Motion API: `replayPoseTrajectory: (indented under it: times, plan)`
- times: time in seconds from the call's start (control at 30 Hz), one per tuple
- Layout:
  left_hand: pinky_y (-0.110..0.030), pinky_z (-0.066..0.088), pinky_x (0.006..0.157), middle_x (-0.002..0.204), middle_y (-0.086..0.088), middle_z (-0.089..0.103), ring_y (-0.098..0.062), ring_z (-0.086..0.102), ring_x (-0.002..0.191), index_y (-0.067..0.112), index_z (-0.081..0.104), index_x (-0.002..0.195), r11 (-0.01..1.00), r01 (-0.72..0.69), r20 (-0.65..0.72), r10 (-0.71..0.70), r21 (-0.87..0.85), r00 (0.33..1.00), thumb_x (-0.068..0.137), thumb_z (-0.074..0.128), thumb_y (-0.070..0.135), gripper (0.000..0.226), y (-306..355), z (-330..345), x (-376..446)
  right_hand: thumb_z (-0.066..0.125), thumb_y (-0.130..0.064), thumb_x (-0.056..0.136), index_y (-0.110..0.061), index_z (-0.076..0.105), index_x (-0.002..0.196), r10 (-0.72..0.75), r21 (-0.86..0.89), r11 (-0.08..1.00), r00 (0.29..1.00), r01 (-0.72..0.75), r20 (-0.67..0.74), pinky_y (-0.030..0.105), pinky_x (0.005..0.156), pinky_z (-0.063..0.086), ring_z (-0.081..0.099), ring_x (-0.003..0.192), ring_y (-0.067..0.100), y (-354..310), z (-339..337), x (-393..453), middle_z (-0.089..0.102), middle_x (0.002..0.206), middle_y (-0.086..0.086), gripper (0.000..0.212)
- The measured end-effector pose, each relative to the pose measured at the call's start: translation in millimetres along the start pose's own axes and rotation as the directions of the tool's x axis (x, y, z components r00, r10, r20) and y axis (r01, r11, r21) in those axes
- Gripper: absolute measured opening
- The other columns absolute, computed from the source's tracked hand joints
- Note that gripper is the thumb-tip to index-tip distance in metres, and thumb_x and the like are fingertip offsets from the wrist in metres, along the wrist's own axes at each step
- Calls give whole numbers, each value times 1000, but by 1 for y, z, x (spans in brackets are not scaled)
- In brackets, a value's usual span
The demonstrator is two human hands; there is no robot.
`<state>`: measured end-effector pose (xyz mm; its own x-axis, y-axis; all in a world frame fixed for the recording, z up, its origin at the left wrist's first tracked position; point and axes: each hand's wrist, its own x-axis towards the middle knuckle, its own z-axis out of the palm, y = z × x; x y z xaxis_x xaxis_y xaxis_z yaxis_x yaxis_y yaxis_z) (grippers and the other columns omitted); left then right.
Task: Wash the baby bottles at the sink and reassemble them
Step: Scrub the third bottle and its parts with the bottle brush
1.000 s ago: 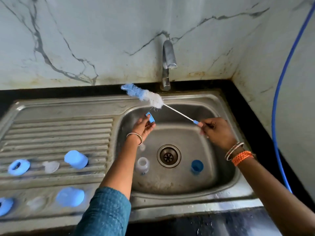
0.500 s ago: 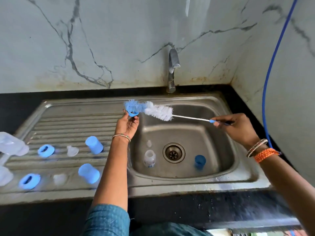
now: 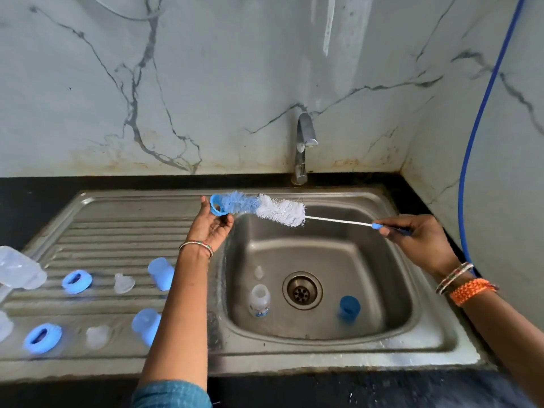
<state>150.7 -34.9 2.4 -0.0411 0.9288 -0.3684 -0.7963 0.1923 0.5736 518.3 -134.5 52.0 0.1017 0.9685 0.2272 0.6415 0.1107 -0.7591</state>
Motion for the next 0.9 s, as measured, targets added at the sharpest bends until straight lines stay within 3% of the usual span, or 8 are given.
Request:
replayPoseTrajectory:
  times: [0.17,0.3,0.5,0.67,0.73,0.8,0.83,0.9]
  plan:
    - [-24,57,61,91,-13,62,-19,60,83,6,57,94,997,11,4,-11,74,1000,96,45,41,37,0,5,-2,74,-15,81,-24,76,95,44,-78,996,997,-39,65,35,89,52,66,95,9,-3,-3,0,74,94,-7,17]
    - [-23,55,60,88,-9,63,-16,58,81,10,60,93,972,31,16,-36,232,999,94,52,36,28,-4,12,-2,75,-18,80,-26,76,90,25,-208,977,996,-42,-86,31,73,51,66,85,17,-16,-2,-3,71,84,-4,12]
    - [-32,51,70,90,-8,60,-17,57,80,13,57,88,947,93,-131,-55,307,990,94,57,28,16,-15,17,-2,83,-10,67,-23,76,76,-517,-647,717,822,261,-241,33,69,34,56,69,28,-37,2,-7,59,64,-3,16]
    - [-36,47,92,86,-13,57,-18,55,78,7,54,86,972,77,-146,-45,222,988,93,56,36,30,-21,20,-4,85,-5,63,-20,75,74,-678,-730,577,713,366,-179,27,60,32,56,61,28,-42,2,-10,56,61,0,21]
    - [-39,44,98,87,-14,57,-20,57,79,6,53,87,979,49,-126,-24,196,992,94,55,34,29,-18,19,-7,82,-10,67,-22,76,79,-584,-687,632,803,358,-118,22,56,31,60,63,27,-45,2,-14,60,64,-2,18]
    - [-40,43,100,91,-16,59,-24,59,90,6,55,89,985,39,-82,-26,167,996,95,54,29,23,-14,15,-8,72,-22,80,-27,75,79,-243,-563,797,969,218,31,23,55,38,61,63,21,-50,-1,-14,63,61,-7,6]
    - [-41,44,98,93,-17,60,-26,58,99,6,55,91,987,42,-63,-32,153,998,95,53,26,20,-13,12,-9,65,-25,87,-25,74,76,-20,-468,878,985,101,174,23,53,39,58,56,15,-52,-3,-12,59,53,-9,14]
    - [-42,44,95,98,-18,61,-30,54,112,6,56,92,991,45,-49,-39,129,998,96,52,21,16,-13,7,-11,54,-23,95,-19,72,69,214,-279,955,886,-101,411,21,45,40,47,40,10,-55,-4,-9,50,41,-6,32]
